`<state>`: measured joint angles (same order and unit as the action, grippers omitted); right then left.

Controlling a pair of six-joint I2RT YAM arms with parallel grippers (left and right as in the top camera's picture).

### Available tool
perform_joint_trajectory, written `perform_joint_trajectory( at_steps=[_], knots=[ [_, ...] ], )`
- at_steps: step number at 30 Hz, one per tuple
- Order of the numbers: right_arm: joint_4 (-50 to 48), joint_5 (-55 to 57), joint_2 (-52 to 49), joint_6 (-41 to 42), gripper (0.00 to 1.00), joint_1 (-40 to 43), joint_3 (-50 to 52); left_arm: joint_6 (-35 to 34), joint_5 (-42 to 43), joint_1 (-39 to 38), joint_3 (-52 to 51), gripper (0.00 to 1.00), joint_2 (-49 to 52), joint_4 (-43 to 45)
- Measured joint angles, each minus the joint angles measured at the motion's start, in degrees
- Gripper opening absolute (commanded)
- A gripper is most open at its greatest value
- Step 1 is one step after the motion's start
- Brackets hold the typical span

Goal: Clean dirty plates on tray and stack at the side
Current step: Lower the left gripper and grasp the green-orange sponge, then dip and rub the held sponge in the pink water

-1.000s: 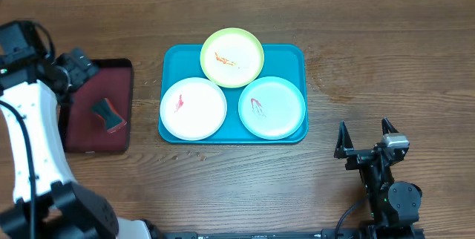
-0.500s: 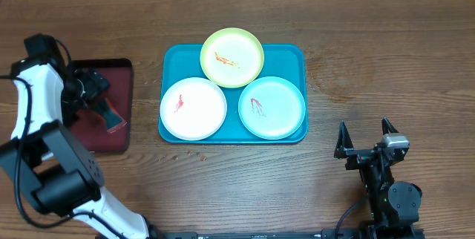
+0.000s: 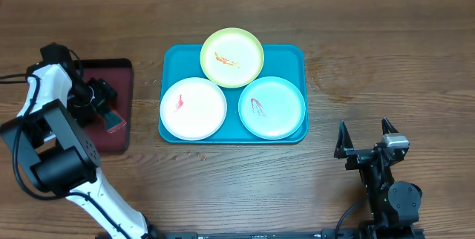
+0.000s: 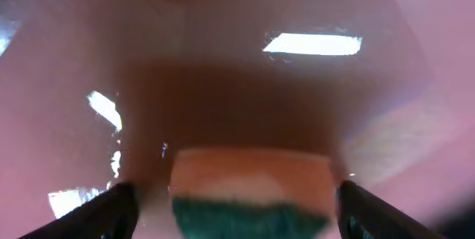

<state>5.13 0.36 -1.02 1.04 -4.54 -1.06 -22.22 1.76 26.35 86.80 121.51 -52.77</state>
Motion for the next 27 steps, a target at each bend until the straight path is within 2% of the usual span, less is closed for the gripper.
perform_joint_trajectory(
  at_steps=[1,2,5,10,11,12,13,26,27],
  knots=[
    [0.0,0.0,0.0,0.0,1.0,0.0,0.0,0.0,0.0,0.0,0.4,0.71,0.2,0.1],
    [0.0,0.0,0.0,0.0,1.0,0.0,0.0,0.2,-0.5,0.0,0.6,0.48,0.4,0.1],
    [0.0,0.0,0.0,0.0,1.0,0.0,0.0,0.3,-1.5,0.0,0.7,0.06,0.7,0.2],
    [0.0,0.0,0.0,0.0,1.0,0.0,0.0,0.6,-1.6,0.3,1.0,0.04,0.8,0.4],
    [0.0,0.0,0.0,0.0,1.0,0.0,0.0,0.6,-1.6,0.3,1.0,0.17,0.8,0.3],
    [0.0,0.0,0.0,0.0,1.0,0.0,0.0,0.6,-1.5,0.3,1.0,0.54,0.8,0.3],
    [0.0,0.0,0.0,0.0,1.0,0.0,0.0,0.8,-1.4,0.3,1.0,1.0,0.9,0.0],
    [0.0,0.0,0.0,0.0,1.0,0.0,0.0,1.2,3.9,-0.1,1.4,1.0,1.5,-12.0],
    [0.0,0.0,0.0,0.0,1.0,0.0,0.0,1.2,4.3,-0.1,1.4,0.98,1.5,-12.5]
  ],
)
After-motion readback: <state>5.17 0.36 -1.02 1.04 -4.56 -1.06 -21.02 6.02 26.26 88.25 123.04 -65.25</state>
